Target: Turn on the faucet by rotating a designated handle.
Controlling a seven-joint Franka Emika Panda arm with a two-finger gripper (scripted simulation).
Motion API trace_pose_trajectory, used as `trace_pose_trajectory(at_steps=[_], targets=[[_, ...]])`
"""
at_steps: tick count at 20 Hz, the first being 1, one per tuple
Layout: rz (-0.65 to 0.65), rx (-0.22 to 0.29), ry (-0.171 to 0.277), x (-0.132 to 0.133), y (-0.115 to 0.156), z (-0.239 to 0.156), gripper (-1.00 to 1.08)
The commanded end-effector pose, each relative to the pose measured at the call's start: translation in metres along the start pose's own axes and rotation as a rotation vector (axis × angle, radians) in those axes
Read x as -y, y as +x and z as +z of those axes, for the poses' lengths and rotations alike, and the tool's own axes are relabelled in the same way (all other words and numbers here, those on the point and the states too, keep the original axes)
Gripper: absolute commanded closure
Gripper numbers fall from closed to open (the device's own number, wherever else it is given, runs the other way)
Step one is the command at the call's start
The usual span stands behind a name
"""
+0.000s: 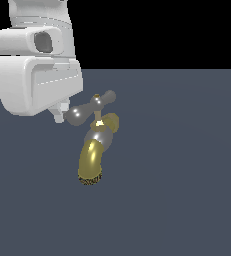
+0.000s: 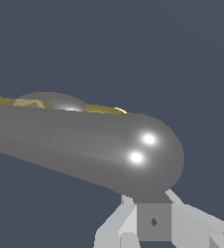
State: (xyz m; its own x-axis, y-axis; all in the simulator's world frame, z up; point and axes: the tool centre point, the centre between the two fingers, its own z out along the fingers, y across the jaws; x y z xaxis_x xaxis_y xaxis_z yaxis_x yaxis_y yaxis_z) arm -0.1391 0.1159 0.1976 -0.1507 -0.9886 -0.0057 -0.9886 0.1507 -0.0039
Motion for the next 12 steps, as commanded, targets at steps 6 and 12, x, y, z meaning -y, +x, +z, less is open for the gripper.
trace_pose_trajectory(at_steps=[6,12], targets=[[0.039,-0.004,-0.003,-0.003,0.055,0.000,1.08],[0.044,-0.006,-0.004,-0.008,0.082,0.000,1.08]])
